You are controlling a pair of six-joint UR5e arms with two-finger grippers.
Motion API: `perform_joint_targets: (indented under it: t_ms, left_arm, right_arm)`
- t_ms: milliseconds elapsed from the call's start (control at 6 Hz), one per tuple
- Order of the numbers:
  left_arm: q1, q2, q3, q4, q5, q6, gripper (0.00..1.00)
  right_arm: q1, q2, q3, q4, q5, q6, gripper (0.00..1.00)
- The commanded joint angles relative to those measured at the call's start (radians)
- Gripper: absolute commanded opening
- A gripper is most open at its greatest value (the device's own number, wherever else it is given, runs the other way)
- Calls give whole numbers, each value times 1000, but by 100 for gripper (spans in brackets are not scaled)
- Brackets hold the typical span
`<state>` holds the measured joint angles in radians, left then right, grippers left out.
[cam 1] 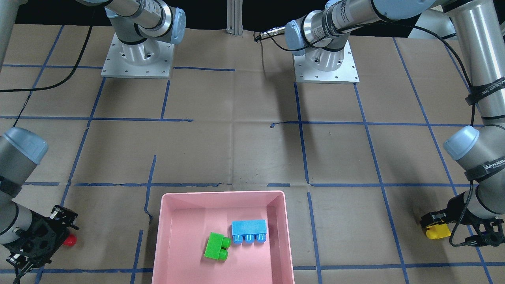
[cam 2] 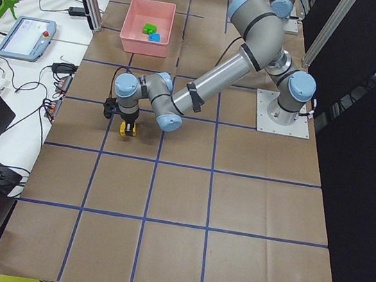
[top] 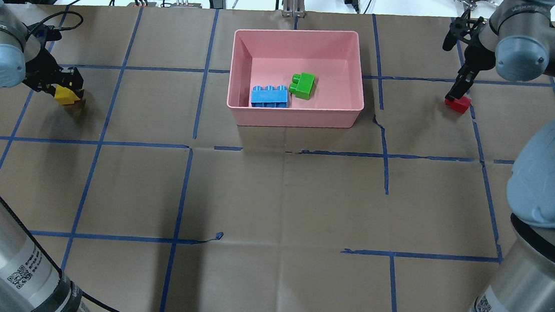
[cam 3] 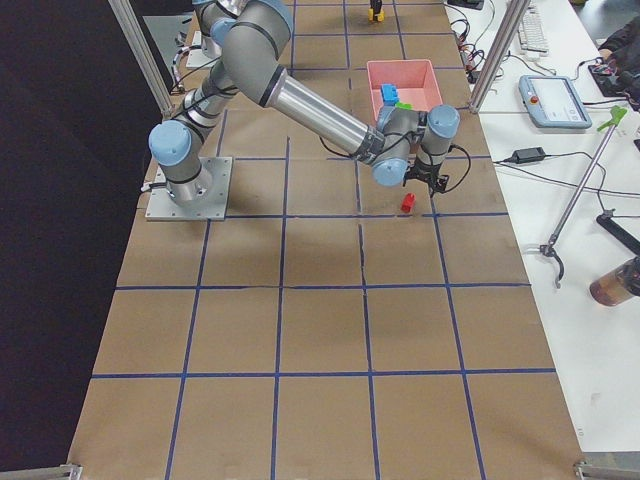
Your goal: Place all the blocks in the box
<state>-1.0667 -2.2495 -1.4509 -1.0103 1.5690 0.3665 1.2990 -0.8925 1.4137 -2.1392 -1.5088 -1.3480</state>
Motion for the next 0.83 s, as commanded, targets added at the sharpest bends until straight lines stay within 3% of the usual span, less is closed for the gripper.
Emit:
perform_joint_targets:
  t_ms: [0,333,500,667]
  left_arm:
    - [-33,72,1,-83,25,-139,0]
    - [-221,184,1,-139,6,-592,2]
    - [-321,211,6,-140,-54,-914,4]
    - [-402,218,16,-140,-207,-1250,0]
  right_arm:
    - [-1,-3,73,-88,-13,-7,100]
    - [-3,-2,73,-88,-13,-5,99]
    - [-1,-2,64,-85,-45,-5,77]
    - [-1,-3,59,-82,-88,-5,59]
